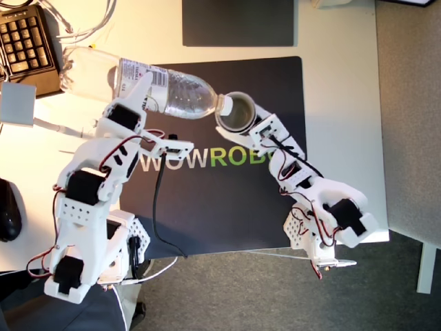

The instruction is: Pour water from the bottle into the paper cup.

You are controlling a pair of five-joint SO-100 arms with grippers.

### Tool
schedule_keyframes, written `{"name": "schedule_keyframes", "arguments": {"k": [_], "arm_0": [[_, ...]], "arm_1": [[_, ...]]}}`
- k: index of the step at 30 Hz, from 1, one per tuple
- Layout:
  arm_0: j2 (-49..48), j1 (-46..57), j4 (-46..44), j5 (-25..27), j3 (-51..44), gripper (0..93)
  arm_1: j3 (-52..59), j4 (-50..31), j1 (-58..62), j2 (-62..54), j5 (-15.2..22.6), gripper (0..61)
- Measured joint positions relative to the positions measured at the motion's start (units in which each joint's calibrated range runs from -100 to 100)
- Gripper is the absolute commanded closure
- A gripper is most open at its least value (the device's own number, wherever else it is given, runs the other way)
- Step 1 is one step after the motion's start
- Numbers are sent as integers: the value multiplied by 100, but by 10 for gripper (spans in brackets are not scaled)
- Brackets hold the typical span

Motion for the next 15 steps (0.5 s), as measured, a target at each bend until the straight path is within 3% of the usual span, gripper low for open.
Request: {"name": "schedule_keyframes", "arguments": {"k": [15], "arm_0": [[35, -9, 33, -20, -9, 927]], "arm_1": [[0, -105, -629, -148, -49, 612]]}}
